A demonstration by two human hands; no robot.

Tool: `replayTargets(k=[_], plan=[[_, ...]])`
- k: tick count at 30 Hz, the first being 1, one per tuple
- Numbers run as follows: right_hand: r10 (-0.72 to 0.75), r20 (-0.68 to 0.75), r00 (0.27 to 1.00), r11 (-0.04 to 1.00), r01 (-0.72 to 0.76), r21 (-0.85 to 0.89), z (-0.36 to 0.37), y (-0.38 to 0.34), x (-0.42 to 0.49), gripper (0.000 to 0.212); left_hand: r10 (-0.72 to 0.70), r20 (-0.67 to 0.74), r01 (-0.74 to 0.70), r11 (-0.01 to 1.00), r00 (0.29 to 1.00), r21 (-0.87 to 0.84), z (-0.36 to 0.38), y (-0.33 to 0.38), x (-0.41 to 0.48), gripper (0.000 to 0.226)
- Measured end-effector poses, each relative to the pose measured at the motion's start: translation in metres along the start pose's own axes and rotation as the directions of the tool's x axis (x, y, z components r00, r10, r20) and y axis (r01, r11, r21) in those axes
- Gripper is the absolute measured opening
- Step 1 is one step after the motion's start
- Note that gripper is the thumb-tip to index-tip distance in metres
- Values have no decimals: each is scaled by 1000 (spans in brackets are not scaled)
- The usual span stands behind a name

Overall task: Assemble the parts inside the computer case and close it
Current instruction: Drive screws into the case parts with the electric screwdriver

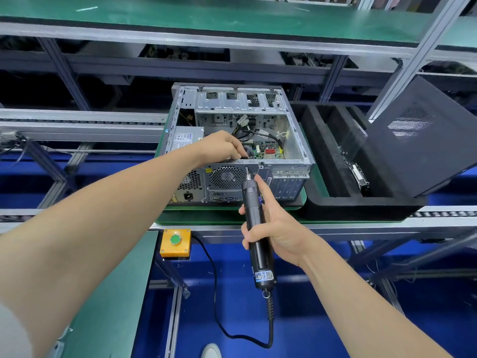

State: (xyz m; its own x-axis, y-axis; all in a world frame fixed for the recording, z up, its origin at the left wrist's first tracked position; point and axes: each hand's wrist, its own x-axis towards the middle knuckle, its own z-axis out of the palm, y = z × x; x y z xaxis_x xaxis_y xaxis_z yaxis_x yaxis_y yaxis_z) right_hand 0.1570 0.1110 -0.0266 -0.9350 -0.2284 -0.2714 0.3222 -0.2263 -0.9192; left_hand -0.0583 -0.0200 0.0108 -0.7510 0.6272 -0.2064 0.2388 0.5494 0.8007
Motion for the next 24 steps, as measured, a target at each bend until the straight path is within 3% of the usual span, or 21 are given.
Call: replayTargets(k=[15, 24], plan=[[4, -16, 1000, 1000, -4, -1, 2, 1, 1, 130, 29, 40, -25, 995, 999, -95, -5, -1, -4, 32], [20, -74, 997, 1000, -18, 25, 7, 0, 1, 119, 55, -63, -51, 996, 996, 70, 0, 0, 0, 38]])
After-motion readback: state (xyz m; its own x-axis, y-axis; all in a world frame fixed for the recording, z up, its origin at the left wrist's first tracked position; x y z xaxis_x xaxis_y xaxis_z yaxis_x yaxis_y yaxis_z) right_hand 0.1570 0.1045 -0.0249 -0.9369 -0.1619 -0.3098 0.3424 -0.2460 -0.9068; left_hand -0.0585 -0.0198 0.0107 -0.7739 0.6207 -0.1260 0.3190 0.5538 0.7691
